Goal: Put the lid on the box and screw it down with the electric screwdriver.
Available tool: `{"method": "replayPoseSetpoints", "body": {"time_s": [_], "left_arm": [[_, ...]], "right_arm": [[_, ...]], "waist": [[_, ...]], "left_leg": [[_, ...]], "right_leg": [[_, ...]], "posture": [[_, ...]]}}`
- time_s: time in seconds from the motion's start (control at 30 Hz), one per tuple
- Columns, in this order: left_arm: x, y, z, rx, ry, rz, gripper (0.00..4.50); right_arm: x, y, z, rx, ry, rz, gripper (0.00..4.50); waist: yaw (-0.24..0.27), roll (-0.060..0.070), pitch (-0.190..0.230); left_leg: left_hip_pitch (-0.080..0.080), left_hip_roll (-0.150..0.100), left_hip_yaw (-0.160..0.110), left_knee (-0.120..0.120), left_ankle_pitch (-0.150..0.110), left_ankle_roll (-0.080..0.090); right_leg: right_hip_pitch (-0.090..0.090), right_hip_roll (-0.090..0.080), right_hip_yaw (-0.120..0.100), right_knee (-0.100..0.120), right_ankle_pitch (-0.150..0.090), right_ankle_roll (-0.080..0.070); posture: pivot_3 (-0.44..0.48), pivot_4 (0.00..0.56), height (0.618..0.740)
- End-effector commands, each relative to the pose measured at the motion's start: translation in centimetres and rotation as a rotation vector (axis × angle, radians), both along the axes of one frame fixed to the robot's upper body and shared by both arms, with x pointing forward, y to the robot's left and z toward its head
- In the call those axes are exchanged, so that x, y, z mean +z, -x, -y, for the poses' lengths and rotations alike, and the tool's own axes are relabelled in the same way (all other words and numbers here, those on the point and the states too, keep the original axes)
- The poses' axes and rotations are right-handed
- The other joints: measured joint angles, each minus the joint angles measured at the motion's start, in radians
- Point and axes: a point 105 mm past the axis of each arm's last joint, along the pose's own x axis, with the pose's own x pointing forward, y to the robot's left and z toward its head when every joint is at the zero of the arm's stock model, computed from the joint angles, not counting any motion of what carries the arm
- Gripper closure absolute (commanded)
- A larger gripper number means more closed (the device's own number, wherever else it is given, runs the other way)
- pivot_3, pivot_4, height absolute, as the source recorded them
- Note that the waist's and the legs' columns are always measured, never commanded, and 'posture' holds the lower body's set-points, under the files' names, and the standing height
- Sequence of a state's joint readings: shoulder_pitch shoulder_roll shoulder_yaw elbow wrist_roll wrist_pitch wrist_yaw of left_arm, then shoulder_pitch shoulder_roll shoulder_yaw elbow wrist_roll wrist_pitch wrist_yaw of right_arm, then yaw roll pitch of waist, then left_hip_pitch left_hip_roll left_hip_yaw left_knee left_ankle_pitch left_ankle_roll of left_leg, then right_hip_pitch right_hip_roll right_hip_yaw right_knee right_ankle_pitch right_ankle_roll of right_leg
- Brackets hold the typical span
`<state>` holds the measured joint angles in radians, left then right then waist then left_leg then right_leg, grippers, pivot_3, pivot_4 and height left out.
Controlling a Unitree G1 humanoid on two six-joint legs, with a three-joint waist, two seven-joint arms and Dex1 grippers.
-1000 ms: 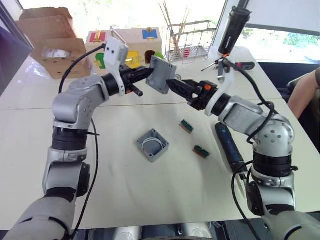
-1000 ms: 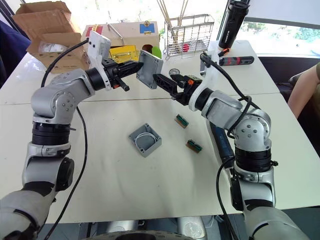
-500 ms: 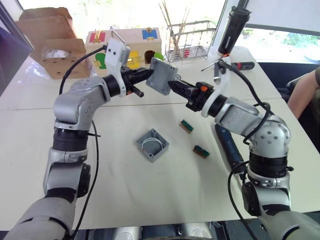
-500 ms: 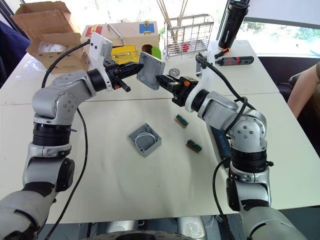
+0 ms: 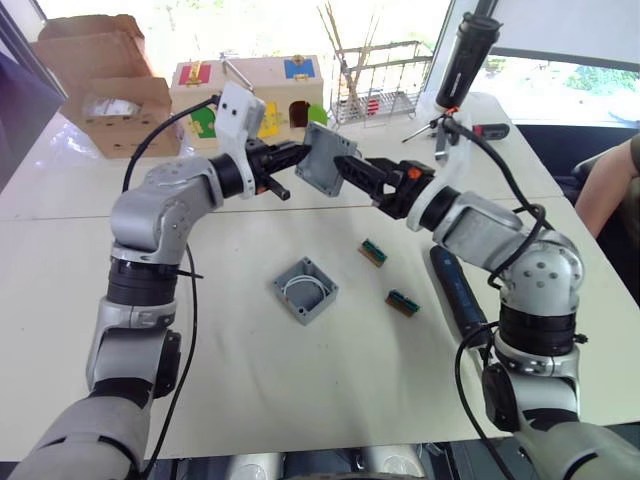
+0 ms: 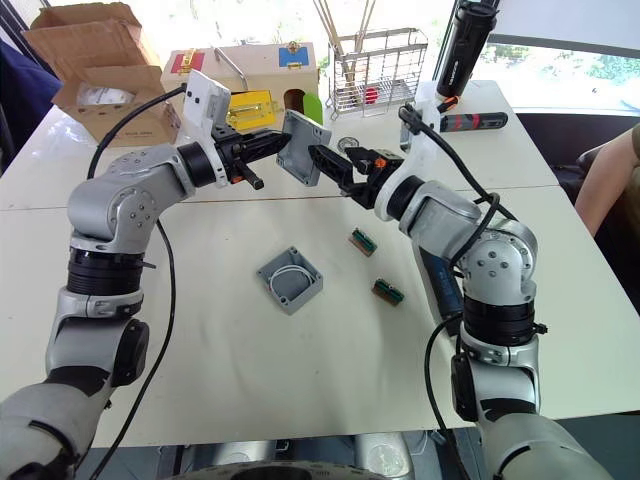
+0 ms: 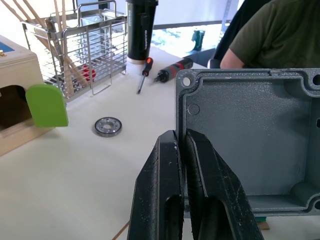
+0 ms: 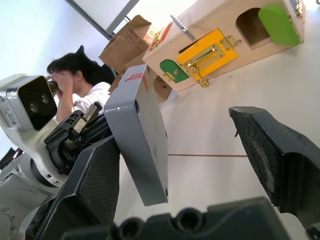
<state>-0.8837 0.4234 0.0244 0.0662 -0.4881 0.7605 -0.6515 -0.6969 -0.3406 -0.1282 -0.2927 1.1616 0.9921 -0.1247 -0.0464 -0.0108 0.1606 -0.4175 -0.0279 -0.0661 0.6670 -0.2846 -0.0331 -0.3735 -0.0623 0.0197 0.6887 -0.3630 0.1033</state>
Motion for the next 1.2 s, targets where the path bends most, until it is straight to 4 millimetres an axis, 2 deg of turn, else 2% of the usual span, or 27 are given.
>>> {"method": "replayPoseSetpoints", "body": {"time_s": [0.03,0.17,0.2,0.3,0.47,0.7,0.8,0.87,0.97,1.0,1.07,1.13,1.2], "left_arm": [[1.7,0.2,-0.1,0.007,0.013,0.062,4.50],[1.8,0.2,-0.1,0.011,0.021,0.061,4.50],[1.7,0.2,-0.1,0.011,0.021,0.060,4.50],[1.6,0.3,-0.2,0.015,0.019,0.057,4.50],[1.6,0.2,-0.3,0.021,0.019,0.054,4.50],[1.6,0.5,0.0,-0.008,0.036,0.035,4.50],[1.8,1.6,0.0,-0.098,0.089,-0.007,3.51],[2.5,2.0,-0.5,-0.130,0.152,-0.037,2.51],[3.4,1.6,-2.3,-0.125,0.252,-0.094,0.92],[3.5,1.8,-3.1,-0.145,0.284,-0.125,0.52],[3.6,1.9,-4.9,-0.161,0.331,-0.178,0.52],[3.6,1.6,-7.2,-0.132,0.371,-0.201,0.52],[3.3,1.3,-8.3,-0.110,0.370,-0.213,0.52]], "right_arm": [[1.5,0.8,-0.6,0.033,-0.020,0.053,0.66],[1.2,1.0,-1.1,0.045,-0.025,0.040,0.66],[1.1,1.0,-1.1,0.045,-0.026,0.037,1.11],[1.1,1.1,-1.2,0.048,-0.028,0.038,2.04],[1.1,1.3,-1.4,0.056,-0.027,0.042,4.39],[1.0,1.3,-1.5,0.054,-0.036,0.039,4.40],[1.2,1.4,-1.4,0.053,-0.040,0.056,4.40],[1.3,1.5,-1.3,0.049,-0.034,0.072,4.40],[1.3,1.9,-1.2,0.038,0.004,0.113,4.40],[1.3,2.0,-1.1,0.019,0.038,0.142,4.40],[1.1,2.3,-0.4,-0.054,0.166,0.240,4.40],[-0.3,3.6,0.5,-0.146,0.506,0.468,4.40],[-1.7,5.2,0.4,-0.117,0.720,0.633,4.40]], "waist": [[0.000,0.000,0.000],[0.000,0.000,0.000],[0.000,0.000,0.000],[0.000,0.000,0.000],[0.000,0.000,0.000],[0.000,0.000,0.000],[-0.001,0.000,0.000],[-0.001,0.000,0.000],[-0.001,0.000,0.000],[-0.002,0.000,0.000],[-0.004,0.000,0.000],[0.000,0.001,0.000],[0.000,0.001,0.000]], "left_leg": [[0.000,0.000,0.000,0.000,0.000,0.000],[0.000,0.000,0.000,0.000,0.000,0.000],[0.000,0.000,0.000,0.000,0.000,0.000],[0.000,0.000,0.000,0.000,0.000,0.000],[0.000,0.000,0.000,0.000,0.000,0.000],[0.000,0.000,0.000,0.000,0.000,0.000],[0.000,0.000,0.000,0.000,0.000,0.000],[0.000,0.000,0.000,0.000,0.000,0.000],[0.000,0.000,0.000,0.000,0.000,0.000],[0.000,0.000,0.000,0.000,0.000,0.000],[0.000,0.000,0.000,0.000,0.000,0.000],[0.000,0.000,0.000,-0.001,0.000,0.000],[0.000,-0.003,-0.002,0.000,0.000,0.000]], "right_leg": [[0.000,0.000,0.000,0.000,0.000,0.000],[0.000,0.000,0.000,0.000,0.000,0.000],[0.000,0.000,0.000,0.000,0.000,0.000],[0.000,0.000,0.000,0.000,0.000,0.000],[0.000,0.000,0.000,0.000,0.000,0.000],[0.000,0.000,0.000,0.000,0.000,0.000],[0.000,0.000,0.000,0.000,0.000,0.000],[0.000,0.000,0.000,0.000,0.000,0.000],[0.000,0.000,0.000,0.000,0.000,0.000],[0.000,0.000,0.000,0.000,0.000,0.000],[-0.001,0.001,0.000,0.000,0.000,0.000],[-0.001,0.001,0.000,0.000,0.000,0.000],[-0.003,0.001,0.000,0.001,0.000,0.000]], "posture": [[0.000,0.150,0.740],[0.000,0.150,0.740],[0.000,0.150,0.740],[0.000,0.150,0.740],[0.000,0.150,0.740],[0.000,0.150,0.740],[0.000,0.150,0.740],[0.000,0.150,0.740],[0.000,0.150,0.740],[0.000,0.150,0.740],[0.000,0.150,0.740],[0.000,0.150,0.740],[0.000,0.150,0.740]]}}
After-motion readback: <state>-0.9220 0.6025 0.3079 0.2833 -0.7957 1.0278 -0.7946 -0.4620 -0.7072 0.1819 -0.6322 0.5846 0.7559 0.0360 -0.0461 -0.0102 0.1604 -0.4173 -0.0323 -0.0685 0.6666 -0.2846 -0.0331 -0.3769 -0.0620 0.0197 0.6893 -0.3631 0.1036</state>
